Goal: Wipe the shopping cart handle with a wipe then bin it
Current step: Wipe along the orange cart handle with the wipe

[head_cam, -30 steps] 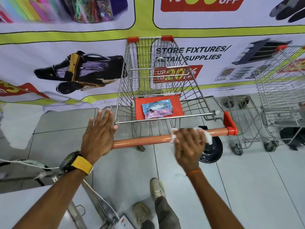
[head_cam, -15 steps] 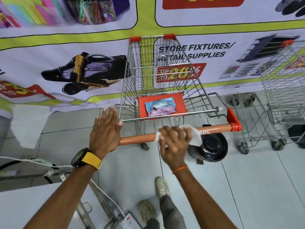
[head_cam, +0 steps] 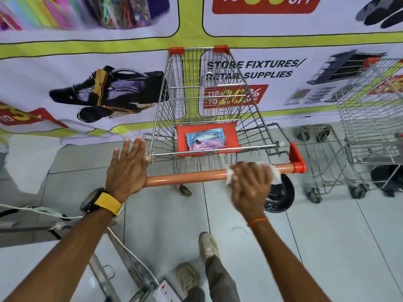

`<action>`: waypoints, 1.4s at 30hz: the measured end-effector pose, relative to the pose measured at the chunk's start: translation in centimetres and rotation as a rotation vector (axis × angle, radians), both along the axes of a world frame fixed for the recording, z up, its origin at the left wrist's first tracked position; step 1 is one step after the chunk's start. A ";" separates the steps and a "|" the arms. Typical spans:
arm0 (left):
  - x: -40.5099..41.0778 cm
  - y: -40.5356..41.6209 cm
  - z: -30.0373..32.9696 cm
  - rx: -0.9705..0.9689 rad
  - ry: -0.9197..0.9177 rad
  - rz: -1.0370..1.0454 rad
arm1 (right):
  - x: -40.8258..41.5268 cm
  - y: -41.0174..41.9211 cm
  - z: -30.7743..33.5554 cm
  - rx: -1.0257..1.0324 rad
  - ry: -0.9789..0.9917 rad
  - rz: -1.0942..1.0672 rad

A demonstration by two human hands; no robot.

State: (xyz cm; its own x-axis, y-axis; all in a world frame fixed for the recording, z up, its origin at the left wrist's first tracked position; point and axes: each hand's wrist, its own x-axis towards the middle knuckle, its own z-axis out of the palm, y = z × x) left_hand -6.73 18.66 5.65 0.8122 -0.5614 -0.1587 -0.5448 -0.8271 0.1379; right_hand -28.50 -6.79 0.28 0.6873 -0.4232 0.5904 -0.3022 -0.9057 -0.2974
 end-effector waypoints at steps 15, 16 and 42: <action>-1.8 -1.4 0.2 0.002 0.003 0.023 | 4.5 11.5 0.9 0.104 0.073 0.138; -1.8 -1.3 0.2 -0.007 -0.002 0.015 | 5.0 12.9 1.3 0.109 0.098 0.149; -10.5 -16.5 6.5 0.097 -0.245 -0.213 | -12.3 -24.7 9.1 0.712 0.300 -0.315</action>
State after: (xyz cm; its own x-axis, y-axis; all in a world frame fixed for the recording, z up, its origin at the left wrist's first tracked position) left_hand -17.24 2.14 12.11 0.6991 -0.7142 -0.0342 -0.7138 -0.6943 -0.0922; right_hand -40.80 -31.49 9.37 0.5600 -0.8246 -0.0801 -0.6674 -0.3917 -0.6334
